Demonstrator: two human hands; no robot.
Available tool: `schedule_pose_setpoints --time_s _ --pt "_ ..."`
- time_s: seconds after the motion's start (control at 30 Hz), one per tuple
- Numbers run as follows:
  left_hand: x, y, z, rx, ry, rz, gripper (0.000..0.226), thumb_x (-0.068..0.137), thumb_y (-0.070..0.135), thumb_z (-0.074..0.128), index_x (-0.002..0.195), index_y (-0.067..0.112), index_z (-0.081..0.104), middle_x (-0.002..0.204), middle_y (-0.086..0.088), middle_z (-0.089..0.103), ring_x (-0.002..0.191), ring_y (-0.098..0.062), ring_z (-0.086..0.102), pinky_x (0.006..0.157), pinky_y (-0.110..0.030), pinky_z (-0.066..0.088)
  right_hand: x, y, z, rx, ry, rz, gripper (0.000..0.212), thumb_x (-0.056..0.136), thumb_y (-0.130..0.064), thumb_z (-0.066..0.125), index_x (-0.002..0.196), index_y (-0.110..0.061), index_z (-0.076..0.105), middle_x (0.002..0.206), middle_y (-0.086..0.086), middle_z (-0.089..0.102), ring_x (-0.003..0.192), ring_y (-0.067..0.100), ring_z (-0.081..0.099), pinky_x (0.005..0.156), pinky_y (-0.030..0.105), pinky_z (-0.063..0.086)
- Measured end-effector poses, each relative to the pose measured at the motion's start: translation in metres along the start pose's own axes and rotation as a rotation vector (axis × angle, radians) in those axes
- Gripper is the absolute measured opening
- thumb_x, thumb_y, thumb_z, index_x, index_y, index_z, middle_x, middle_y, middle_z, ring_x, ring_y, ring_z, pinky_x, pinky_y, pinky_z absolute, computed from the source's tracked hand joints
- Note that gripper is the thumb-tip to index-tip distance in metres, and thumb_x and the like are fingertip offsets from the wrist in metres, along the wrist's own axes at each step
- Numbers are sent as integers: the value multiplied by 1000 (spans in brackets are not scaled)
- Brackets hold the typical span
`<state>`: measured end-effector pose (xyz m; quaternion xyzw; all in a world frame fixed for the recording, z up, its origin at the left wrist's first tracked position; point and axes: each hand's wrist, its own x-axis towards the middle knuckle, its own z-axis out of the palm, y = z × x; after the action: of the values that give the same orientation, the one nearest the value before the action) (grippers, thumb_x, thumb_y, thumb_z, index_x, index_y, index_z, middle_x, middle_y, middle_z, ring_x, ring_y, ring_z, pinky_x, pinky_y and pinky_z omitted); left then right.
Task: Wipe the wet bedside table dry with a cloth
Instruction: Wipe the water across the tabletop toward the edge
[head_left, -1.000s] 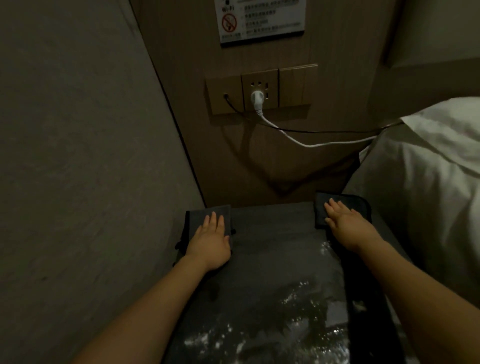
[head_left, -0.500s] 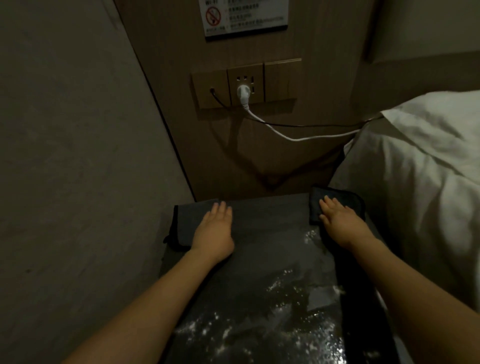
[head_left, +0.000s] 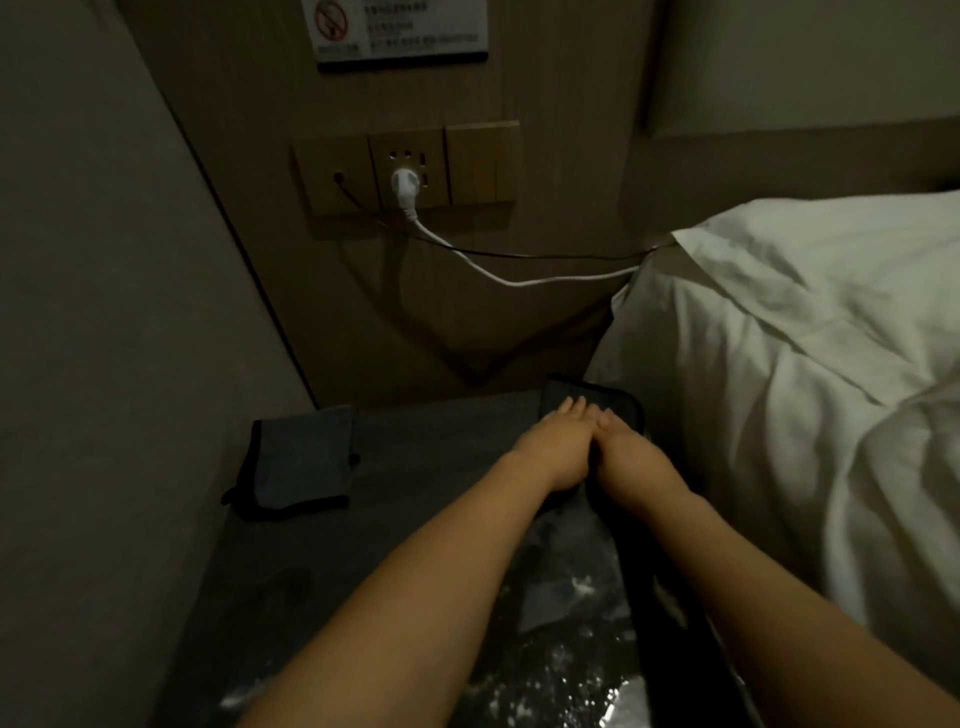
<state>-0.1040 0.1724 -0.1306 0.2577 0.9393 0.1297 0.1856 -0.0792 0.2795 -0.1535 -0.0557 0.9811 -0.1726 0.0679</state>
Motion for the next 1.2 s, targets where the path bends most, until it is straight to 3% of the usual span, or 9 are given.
schedule_pose_setpoints --time_s 0.23,0.4,0.87,0.93,1.03,1.1,1.2 --pt "-15 1 8 -55 -59 -52 73 95 15 40 151 1 -5 160 -19 -8 149 -29 -8 121 -37 1 -6 1 4 -9 7 -13 60 94 -10 42 147 -15 15 157 3 16 145 15 13 112 25 23" --pt "-34 -4 11 -104 -52 -89 72 96 18 38 151 3 -6 160 -17 -10 149 -27 -10 121 -35 -2 -16 -14 7 -12 -35 -37 59 95 -10 41 148 -14 13 158 4 14 145 15 11 112 22 19" --pt "-116 -77 10 -152 -6 -229 73 94 14 38 151 6 -7 161 -12 -10 149 -22 -10 121 -33 -1 -23 -121 34 -138 -127 -204 57 97 -13 36 148 -10 11 158 6 14 145 18 14 116 26 10" --pt "-122 -90 6 -192 2 -244 68 95 12 36 153 10 1 162 -11 -2 150 -21 0 121 -32 7 -21 -134 37 -193 -104 -232 52 96 -13 35 145 -6 21 153 13 27 140 23 26 116 29 15" --pt "-132 -107 -10 -307 111 -250 55 94 11 38 148 20 31 155 -10 33 139 -25 37 114 -33 33 -19 -147 41 -205 -47 -162 42 97 -20 36 136 -4 36 141 17 42 129 28 38 111 34 28" --pt "-142 -121 -18 -300 251 -263 52 91 6 40 142 17 44 148 -9 44 132 -25 47 110 -33 38 -18 -150 50 -172 -41 -143 49 99 -28 32 141 -2 28 151 19 27 140 30 23 117 37 18" --pt "-156 -158 -21 -180 308 -327 53 96 6 37 148 9 30 158 -8 24 147 -21 21 118 -27 15 -14 -151 60 -155 -43 -103 54 101 -30 25 147 -8 10 158 12 5 146 26 4 118 38 7"
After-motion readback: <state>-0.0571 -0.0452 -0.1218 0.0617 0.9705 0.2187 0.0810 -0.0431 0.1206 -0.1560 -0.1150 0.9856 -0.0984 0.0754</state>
